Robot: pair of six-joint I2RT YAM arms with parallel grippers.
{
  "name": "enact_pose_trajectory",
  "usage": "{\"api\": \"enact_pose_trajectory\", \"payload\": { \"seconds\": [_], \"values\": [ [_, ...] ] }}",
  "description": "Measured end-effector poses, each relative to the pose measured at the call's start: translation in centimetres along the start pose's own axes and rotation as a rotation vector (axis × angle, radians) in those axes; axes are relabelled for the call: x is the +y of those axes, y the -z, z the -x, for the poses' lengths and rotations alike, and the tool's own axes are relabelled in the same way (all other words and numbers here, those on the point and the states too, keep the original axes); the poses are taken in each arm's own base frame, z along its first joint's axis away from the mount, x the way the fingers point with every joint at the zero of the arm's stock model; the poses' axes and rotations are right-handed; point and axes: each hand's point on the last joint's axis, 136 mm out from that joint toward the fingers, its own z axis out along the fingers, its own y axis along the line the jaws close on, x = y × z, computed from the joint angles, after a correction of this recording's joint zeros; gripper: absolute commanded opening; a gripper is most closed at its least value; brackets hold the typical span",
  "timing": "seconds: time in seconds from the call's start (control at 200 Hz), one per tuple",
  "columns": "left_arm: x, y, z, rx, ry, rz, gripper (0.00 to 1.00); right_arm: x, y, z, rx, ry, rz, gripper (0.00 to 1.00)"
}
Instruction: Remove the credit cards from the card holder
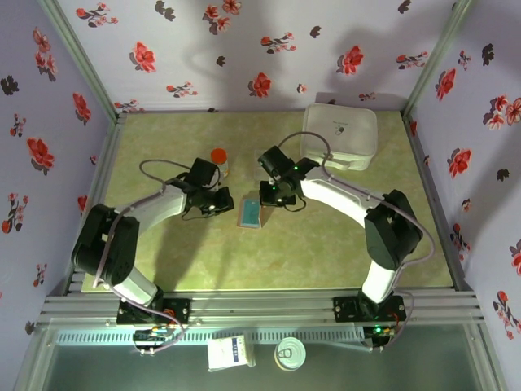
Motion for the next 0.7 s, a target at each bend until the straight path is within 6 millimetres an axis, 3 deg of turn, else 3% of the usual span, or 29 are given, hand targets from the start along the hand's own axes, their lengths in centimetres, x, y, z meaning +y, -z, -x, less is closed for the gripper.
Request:
{"api": "enact_pose_trajectory", "payload": {
  "seconds": [0.29, 0.7],
  "values": [
    [-0.8, -2.6, -0.2, 0.048, -0.019, 0.004, 0.04, -6.7, -1.8, -1.7, 0.052, -0.085, -0.106, 0.09],
    [0.3, -4.2, -0.6, 0.078, -0.015, 0.039, 0.03, -7.6, -3.2, -1.7, 0.047, -0.073, -0.111, 0.09]
  ]
}}
